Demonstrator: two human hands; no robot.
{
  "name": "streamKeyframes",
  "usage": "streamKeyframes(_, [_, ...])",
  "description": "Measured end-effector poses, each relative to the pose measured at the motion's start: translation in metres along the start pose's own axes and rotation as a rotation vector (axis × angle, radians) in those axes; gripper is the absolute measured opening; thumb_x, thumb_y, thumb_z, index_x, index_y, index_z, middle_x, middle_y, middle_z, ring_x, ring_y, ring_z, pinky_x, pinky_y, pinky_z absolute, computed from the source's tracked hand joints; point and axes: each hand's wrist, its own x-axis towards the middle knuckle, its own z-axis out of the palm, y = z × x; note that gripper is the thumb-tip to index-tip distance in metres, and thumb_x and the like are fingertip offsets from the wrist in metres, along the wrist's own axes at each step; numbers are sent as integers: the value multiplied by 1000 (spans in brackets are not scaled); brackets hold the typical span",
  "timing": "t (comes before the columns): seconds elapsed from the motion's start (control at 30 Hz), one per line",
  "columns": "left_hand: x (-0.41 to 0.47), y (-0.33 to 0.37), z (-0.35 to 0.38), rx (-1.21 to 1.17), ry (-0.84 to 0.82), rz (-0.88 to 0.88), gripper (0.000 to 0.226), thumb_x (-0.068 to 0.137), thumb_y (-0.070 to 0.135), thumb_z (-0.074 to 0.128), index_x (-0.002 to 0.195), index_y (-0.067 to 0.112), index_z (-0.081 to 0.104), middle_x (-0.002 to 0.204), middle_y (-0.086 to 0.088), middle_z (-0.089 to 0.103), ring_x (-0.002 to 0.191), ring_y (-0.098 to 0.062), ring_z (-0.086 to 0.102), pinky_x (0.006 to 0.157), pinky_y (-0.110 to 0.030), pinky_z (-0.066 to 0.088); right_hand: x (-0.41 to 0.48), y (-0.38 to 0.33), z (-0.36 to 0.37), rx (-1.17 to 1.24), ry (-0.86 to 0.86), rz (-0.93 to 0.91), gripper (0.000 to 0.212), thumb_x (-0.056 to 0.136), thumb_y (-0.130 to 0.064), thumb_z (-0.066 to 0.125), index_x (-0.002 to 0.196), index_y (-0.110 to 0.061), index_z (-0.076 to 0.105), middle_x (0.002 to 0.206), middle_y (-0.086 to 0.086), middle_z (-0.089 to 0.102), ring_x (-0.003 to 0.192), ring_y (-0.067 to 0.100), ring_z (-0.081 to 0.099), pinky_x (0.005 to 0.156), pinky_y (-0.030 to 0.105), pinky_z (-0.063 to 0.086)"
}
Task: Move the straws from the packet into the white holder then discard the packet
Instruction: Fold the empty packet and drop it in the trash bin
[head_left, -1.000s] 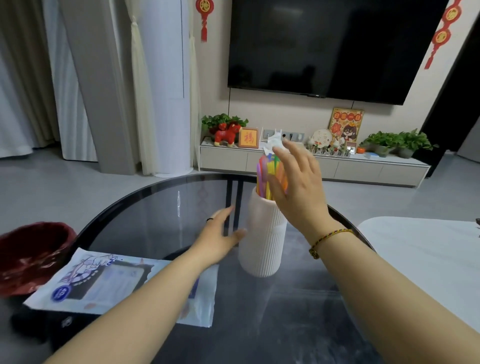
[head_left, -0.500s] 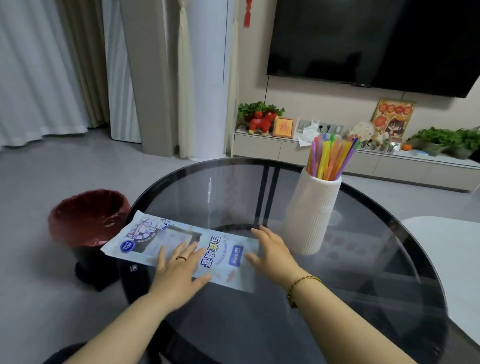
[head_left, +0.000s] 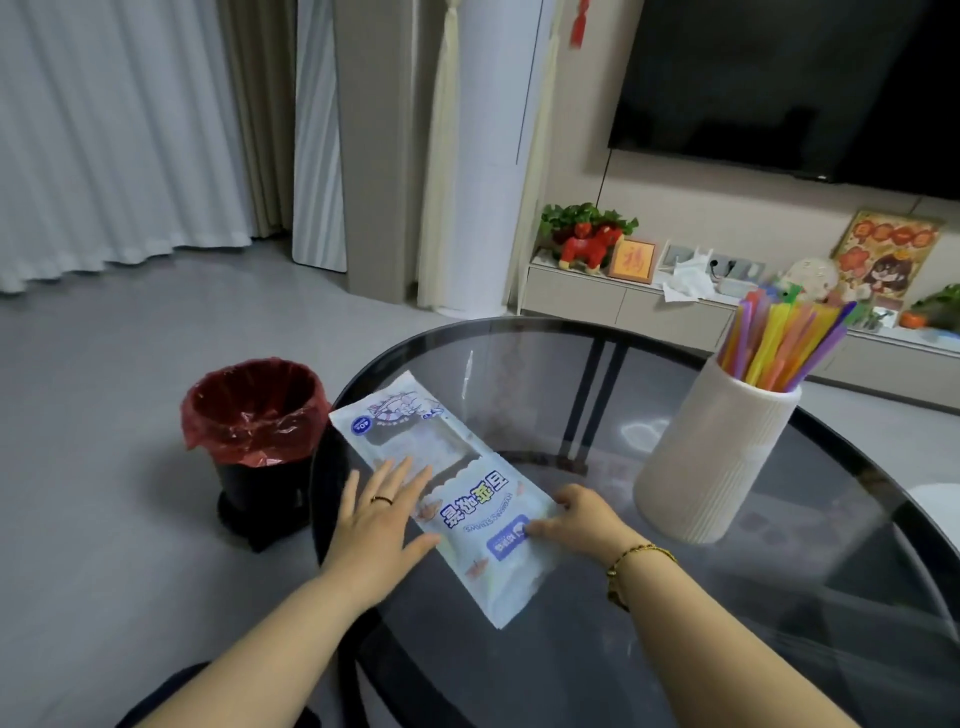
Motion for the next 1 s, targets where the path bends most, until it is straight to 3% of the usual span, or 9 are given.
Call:
streamKeyframes(0.03, [0,-2,-1,-20,33,-44,71,86,45,46,141,28,5,155,4,0,142,-12,-8,112,-36,-15,0,-3,1,50,-36,9,26,78,-30,67,91,-11,54,103,7,56,92,19,54,76,25,44])
streamKeyframes(0.1, [-1,-7,-3,-122,88,-139,73,85,43,48,142,23,7,155,1,6,142,-13,-3,113,-35,-11,-1,-10,4,111,-79,-4,19,83,-26,60,72,-14,50,88,4,55,74,15,51,60,21,43])
streamKeyframes(0.23, [0,-17,-11,-430,210,-305,71,84,31,56,140,12,17,152,-8,22,141,-20,14,114,-33,5,1,-34,15,326,-67,-74,16,89,-14,46,73,-13,47,78,4,56,63,16,53,41,19,47])
streamKeyframes(0.43, [1,-33,-42,-1109,292,-603,61,87,22,54,138,11,23,139,-11,42,124,-24,42,98,-30,32,11,-104,45,646,-61,-226,15,89,-6,45,79,-15,52,80,4,59,64,14,56,37,17,47])
streamKeyframes(0.5, [2,-47,-55,-1439,254,-673,41,88,20,50,128,13,41,119,-7,56,103,-22,56,86,-32,43,17,-129,60,684,-80,-270,16,89,-6,45,77,-16,52,82,5,60,67,17,58,44,21,53])
streamKeyframes(0.57, [1,-67,-66,-1636,194,-676,18,89,17,48,104,16,58,99,-3,65,85,-17,61,68,-34,48,26,-150,77,672,-94,-289,16,89,-7,46,77,-17,52,89,8,61,78,23,60,64,35,59])
streamKeyframes(0.77, [17,-129,-81,-1510,337,-719,24,89,1,41,106,13,54,85,-2,62,76,-17,58,58,-30,50,62,-184,119,482,-61,-380,16,91,-24,45,100,-15,56,101,2,61,95,17,55,78,20,46])
streamKeyframes(0.87, [24,-164,-92,-1370,358,-746,24,90,1,39,104,15,53,81,0,60,73,-15,56,59,-28,43,89,-166,126,-106,151,-422,45,93,-36,40,132,-13,40,141,6,42,135,22,29,112,34,22])
streamKeyframes(1.0, [34,-207,-119,-1177,287,-817,21,88,-2,41,93,12,55,73,-3,58,61,-16,56,42,-22,49,106,-149,136,-370,165,-432,56,93,-46,31,141,-18,24,155,3,17,143,19,9,117,37,4])
